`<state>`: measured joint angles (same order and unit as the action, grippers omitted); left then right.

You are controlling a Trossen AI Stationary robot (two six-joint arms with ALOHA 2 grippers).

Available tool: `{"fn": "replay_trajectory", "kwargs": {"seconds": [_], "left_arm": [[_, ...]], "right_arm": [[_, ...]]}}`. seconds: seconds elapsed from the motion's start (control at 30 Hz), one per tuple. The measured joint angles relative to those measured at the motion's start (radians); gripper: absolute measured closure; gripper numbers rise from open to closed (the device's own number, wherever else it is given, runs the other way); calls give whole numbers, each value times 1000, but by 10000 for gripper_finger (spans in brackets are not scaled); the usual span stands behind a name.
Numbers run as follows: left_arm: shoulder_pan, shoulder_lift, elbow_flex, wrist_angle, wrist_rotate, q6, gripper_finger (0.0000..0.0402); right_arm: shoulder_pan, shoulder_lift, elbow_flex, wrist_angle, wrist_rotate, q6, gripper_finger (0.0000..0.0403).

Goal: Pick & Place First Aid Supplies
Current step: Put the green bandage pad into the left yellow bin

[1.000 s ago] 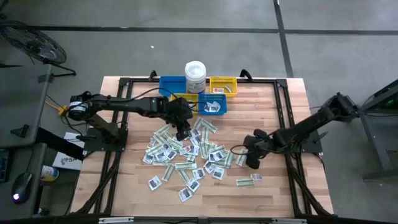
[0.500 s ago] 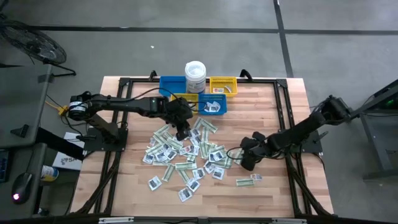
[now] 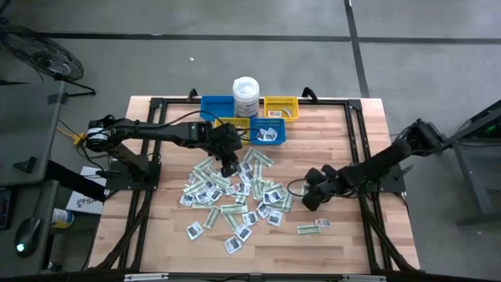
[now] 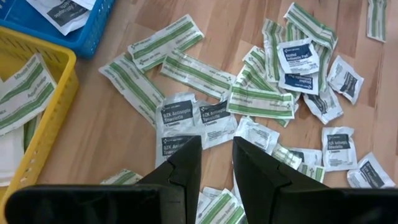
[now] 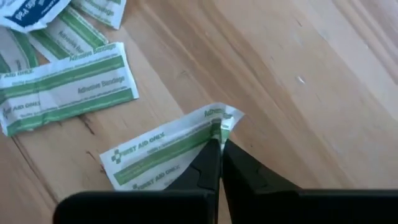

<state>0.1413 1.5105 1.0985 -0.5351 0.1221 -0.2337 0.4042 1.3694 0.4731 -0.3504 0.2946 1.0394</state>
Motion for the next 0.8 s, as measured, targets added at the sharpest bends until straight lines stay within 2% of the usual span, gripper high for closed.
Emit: {"fn": "replay_trajectory", "kwargs": {"seconds": [0.1, 0.27, 0.5, 0.63, 0.8], "left_arm": [[0, 0, 0, 3, 17, 0, 309], [0, -2, -1, 41, 24, -2, 309], [2, -2, -1, 272, 33, -33, 309], [2, -3, -1, 437, 40, -37, 309], [2, -3, -1, 605, 51, -37, 309]], "right_arm": [[0, -48, -4, -16, 3, 39, 400], [0, -126, -1, -5, 102, 87, 402], [-13, -220, 0, 105, 378, 81, 402], [-41, -262, 1, 246, 521, -32, 402], [-94, -292, 1, 541, 620, -328, 402]]}}
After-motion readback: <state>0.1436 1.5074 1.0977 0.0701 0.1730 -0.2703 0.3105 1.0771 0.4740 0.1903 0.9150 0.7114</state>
